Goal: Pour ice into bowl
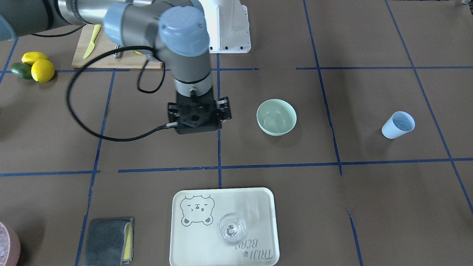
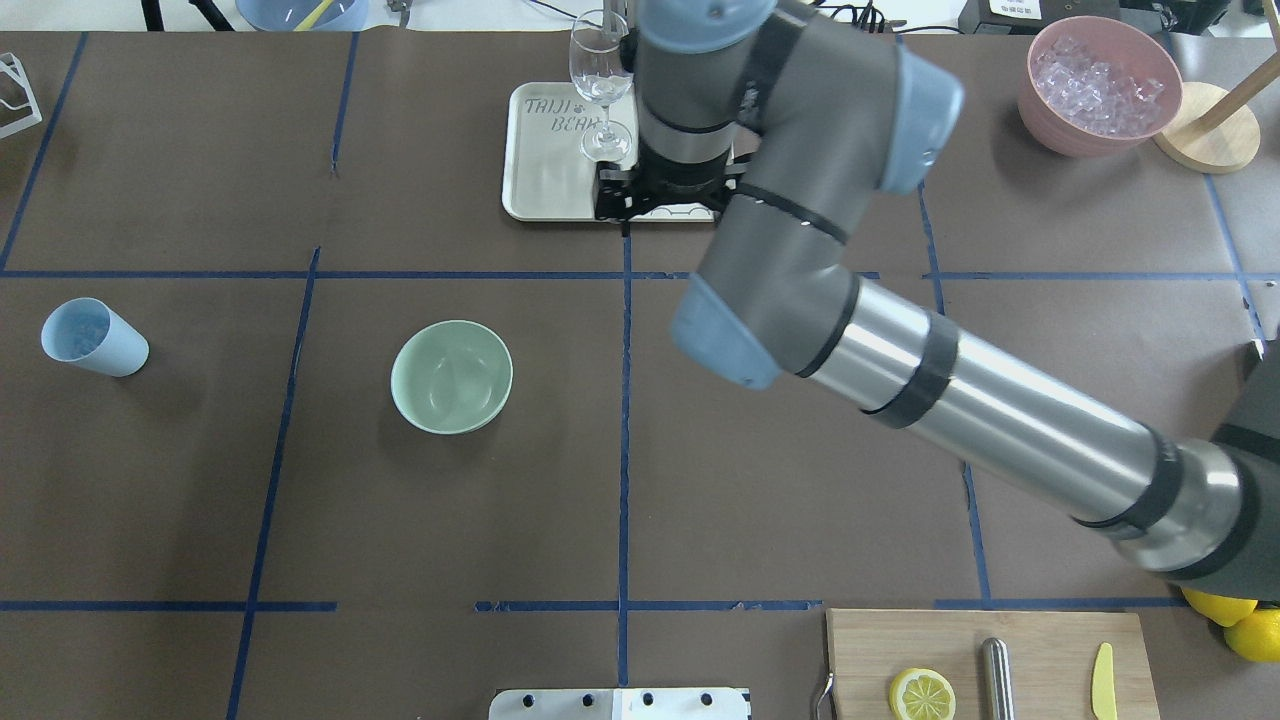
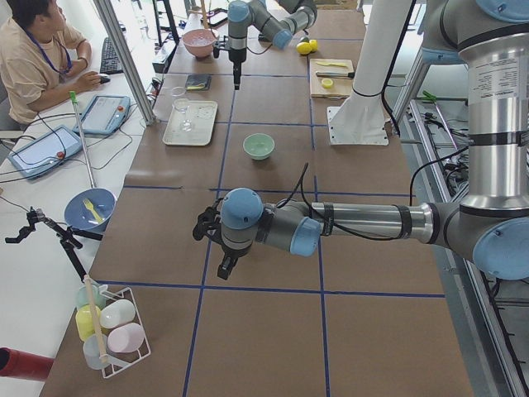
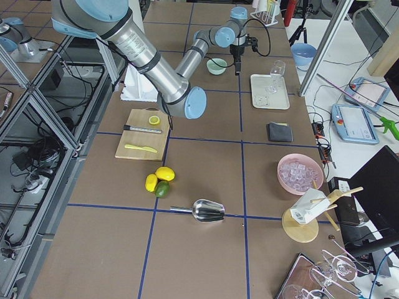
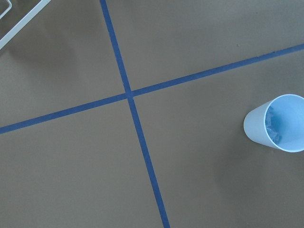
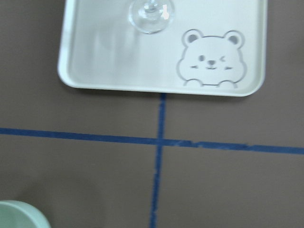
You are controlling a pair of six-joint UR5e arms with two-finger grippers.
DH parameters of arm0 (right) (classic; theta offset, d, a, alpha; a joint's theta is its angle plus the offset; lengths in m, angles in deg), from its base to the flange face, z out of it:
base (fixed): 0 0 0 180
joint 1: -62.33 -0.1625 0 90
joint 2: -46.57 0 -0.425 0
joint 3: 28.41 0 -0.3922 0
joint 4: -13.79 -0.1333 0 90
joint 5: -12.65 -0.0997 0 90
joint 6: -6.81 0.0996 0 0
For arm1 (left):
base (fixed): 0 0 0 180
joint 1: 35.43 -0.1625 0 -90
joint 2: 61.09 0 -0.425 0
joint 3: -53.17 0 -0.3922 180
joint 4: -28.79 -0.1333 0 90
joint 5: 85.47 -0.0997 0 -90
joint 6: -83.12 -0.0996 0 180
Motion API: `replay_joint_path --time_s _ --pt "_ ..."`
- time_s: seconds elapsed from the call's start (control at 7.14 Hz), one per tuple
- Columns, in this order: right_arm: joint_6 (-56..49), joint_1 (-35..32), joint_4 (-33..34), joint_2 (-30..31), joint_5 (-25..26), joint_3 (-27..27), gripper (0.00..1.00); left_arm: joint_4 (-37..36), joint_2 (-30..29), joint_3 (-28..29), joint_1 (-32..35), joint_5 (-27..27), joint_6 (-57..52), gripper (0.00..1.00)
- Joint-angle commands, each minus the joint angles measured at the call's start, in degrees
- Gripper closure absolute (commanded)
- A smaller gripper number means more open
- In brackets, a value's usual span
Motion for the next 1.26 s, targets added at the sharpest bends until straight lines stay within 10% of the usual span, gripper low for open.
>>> replay_joint_path --time_s 0.0,0.56,0.84,1.12 --pt "-24.73 -13.37 1.76 14.59 -7.75 -7.71 0.0 12.53 -2.03 2.71 -0.08 -0.33 0.3 0.0" --pt "-69.47 -35.1 1.33 34.79 -16.31 -5.87 0.0 19.97 -6.88 7.48 -1.12 -0.51 1.43 0.0" --pt "-72.49 -42.15 1.23 44.84 -16.31 -5.95 0.0 31.91 -4.18 5.63 -6.28 -1.9 21.8 0.0" --pt "-67.51 -43.59 1.23 46.46 -16.39 -6.22 0.0 48.05 2.66 1.97 -19.78 -15.21 43.27 0.0"
